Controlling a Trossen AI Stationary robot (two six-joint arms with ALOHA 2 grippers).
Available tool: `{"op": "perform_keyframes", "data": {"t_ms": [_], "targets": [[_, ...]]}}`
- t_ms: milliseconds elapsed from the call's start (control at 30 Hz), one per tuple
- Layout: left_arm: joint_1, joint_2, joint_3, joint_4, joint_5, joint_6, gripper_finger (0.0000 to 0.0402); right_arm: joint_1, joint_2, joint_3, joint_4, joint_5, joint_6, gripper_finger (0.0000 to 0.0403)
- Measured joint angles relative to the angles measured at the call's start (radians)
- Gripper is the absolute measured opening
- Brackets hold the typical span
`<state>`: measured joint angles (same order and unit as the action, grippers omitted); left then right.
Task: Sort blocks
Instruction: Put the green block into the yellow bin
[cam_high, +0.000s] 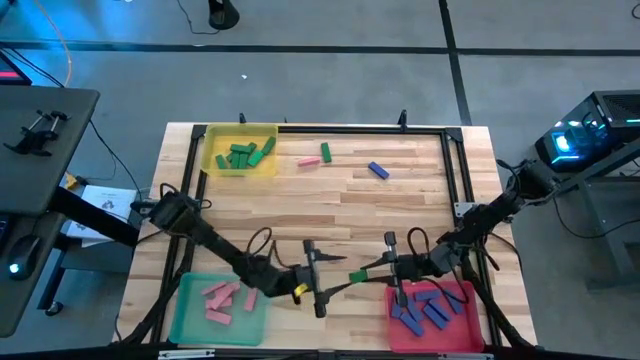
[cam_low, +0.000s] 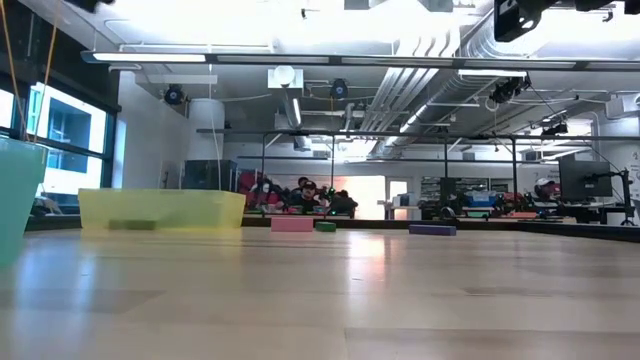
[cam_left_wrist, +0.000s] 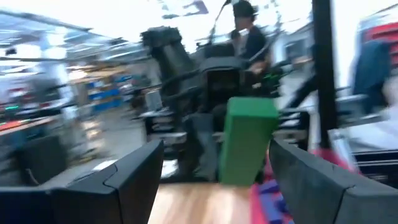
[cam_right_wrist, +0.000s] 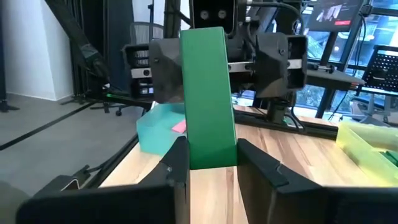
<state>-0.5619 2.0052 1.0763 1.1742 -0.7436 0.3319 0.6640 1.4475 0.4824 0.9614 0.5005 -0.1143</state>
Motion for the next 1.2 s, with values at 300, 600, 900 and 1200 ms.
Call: {"op": "perform_keyframes", "data": {"t_ms": [300,600,900,1200], "targets": [[0.060,0.000,0.047,-0.065,0.163,-0.075,0.0280,0.000,0.000,0.000,0.003,0.001,-0.007,0.0067],[0.044,0.000,0.093,-0.169,0.162,-0.068,0.0189,-0.001,0.000,0.000,0.005,0.001,0.012,0.0085],[-0.002,-0.012,0.214,-0.495,0.098,0.034,0.0072,0.000,0.000,0.002,-0.046,-0.046,0.050,0.0115],[-0.097,-0.132,0.274,-0.823,-0.386,0.131,0.0072,-0.001,0.000,0.002,-0.099,-0.038,0.118,0.0118]]}}
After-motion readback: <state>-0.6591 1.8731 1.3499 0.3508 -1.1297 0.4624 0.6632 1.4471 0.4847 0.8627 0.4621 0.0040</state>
